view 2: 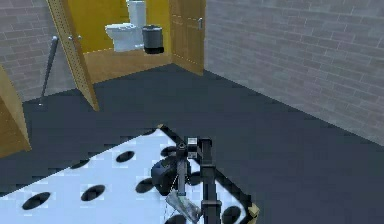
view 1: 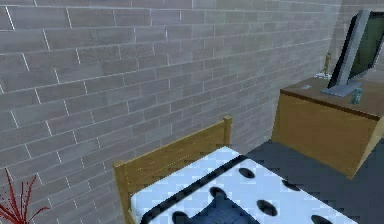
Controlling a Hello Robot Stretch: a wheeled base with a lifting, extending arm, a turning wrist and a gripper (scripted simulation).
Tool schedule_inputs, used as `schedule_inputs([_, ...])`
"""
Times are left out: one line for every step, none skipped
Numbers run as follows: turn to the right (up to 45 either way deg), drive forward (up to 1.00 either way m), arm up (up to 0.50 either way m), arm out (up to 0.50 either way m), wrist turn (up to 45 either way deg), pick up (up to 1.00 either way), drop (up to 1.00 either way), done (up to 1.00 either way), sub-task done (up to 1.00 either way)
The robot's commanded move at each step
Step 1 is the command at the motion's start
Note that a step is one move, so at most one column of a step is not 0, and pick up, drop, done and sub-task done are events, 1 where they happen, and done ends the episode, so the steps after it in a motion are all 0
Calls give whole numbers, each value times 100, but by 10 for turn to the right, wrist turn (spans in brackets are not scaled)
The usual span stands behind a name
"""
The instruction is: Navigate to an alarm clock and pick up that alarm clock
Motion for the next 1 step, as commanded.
schedule_inputs([0, 0, 0, 0, 450, 0, 0, 0, 0])
